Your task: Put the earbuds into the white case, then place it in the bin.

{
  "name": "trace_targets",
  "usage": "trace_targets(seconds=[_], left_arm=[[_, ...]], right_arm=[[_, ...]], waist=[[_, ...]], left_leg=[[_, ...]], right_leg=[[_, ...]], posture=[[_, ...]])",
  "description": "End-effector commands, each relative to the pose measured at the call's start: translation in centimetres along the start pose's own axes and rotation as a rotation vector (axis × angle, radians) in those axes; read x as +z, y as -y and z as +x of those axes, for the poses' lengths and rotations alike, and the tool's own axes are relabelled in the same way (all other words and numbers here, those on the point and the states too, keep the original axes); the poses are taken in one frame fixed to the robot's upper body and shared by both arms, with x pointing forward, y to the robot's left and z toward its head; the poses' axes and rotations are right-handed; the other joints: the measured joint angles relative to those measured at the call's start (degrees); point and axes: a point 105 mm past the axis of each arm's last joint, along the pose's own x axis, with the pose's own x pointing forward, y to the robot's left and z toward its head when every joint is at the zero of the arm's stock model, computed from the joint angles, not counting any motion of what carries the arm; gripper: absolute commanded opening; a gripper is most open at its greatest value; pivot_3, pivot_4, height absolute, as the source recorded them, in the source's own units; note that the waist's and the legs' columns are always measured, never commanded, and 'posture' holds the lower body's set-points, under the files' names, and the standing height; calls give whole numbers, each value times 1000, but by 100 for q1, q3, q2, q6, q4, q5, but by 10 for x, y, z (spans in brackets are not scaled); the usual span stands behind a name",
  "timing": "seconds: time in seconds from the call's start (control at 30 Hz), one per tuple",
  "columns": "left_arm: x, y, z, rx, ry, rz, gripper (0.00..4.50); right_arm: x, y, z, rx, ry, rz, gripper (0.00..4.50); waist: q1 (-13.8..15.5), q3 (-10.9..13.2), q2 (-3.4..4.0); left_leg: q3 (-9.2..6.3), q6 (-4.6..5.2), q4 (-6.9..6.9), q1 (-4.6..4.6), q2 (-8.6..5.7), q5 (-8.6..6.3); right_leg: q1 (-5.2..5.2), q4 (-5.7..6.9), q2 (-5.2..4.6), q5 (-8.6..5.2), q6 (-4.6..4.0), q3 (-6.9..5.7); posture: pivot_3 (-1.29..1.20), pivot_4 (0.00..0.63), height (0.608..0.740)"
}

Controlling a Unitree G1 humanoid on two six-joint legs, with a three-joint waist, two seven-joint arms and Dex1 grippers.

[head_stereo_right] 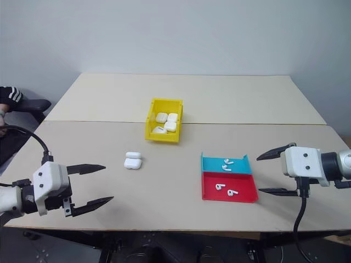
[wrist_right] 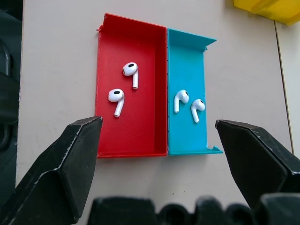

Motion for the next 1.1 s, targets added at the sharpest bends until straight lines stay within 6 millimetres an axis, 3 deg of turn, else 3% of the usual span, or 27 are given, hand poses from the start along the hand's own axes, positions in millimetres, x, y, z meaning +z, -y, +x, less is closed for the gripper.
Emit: trace_targets(seconds=[0.03,0.33,0.5,0.7,0.9,1.1], left_arm=[[10,-6,-1,43,-8,29,4500],[20,-13,4,176,5,31,4500],[20,-8,7,244,-60,79,4500],[18,3,12,277,-210,-4,4500],[7,-10,40,471,-349,-195,4500],[1,-36,73,692,-307,-416,4500]], right_arm=[[6,4,-3,-23,9,-35,4474],[4,5,-2,-22,6,-29,4474],[3,6,0,-22,6,-25,4474],[6,10,2,-25,19,-25,4474],[1,7,1,-14,-6,-1,4474],[1,8,5,-12,0,12,4474]], waist=[[0,0,0],[-5,0,0],[-2,0,0],[1,0,0],[40,1,-2],[0,7,-14]], left_leg=[[-1,0,0,0,0,0],[-7,0,0,-1,-1,0],[-7,-1,0,4,-1,1],[-16,-1,0,3,-1,1],[-35,-2,2,18,-10,2],[-48,-8,5,31,-13,5]], right_leg=[[0,0,0,0,0,0],[1,0,0,1,0,1],[4,1,0,1,-1,2],[3,2,0,1,0,4],[30,1,-1,4,8,-1],[55,-5,0,9,12,-4]], posture=[[0,150,740],[0,150,740],[0,150,740],[0,150,740],[0,150,740],[0,150,740]])
